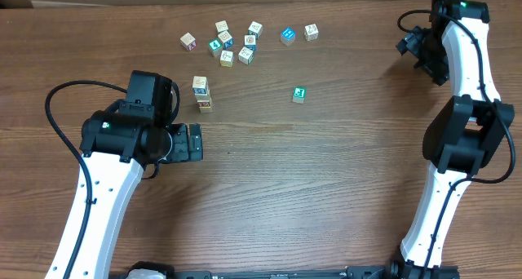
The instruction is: Form a tower
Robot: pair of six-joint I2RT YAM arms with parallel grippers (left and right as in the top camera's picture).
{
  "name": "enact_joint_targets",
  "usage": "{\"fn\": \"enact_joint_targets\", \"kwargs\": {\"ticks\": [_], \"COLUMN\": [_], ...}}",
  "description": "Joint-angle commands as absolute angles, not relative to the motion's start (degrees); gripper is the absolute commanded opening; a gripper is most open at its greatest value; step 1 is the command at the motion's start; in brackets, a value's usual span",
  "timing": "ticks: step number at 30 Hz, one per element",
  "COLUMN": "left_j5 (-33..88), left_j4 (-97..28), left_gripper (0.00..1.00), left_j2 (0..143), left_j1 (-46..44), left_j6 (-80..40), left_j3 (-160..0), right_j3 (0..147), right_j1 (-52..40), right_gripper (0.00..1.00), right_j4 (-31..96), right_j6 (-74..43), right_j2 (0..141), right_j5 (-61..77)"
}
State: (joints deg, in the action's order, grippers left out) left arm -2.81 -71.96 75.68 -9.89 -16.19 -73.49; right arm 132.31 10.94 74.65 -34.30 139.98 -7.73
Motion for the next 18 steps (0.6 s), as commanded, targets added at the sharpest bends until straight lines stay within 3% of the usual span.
{"fn": "enact_joint_targets", "kwargs": {"ticks": [1, 9, 18], "left_j5": [-3.2, -3.2, -3.2], "left_j4": [-71.7, -67.5, -41.5], "left_gripper": [1.0, 1.0, 0.99], "left_j2": [75.9, 75.5, 72.1], "left_j1": [-9.9, -9.9, -9.9], "left_j6": [-16.7, -16.7, -16.8], "left_j3": [-73.0, -67.3, -56.0], "right_j3": [132.8, 132.8, 132.8], "right_j1": [11.1, 11.1, 11.1], "right_gripper": [1.0, 1.0, 1.0], "right_j4": [74.6, 74.6, 74.6], "right_j6": [-34.3, -34.3, -34.3], "right_j2": [137.2, 137.2, 137.2], "right_j5": [-7.9, -7.9, -7.9]}}
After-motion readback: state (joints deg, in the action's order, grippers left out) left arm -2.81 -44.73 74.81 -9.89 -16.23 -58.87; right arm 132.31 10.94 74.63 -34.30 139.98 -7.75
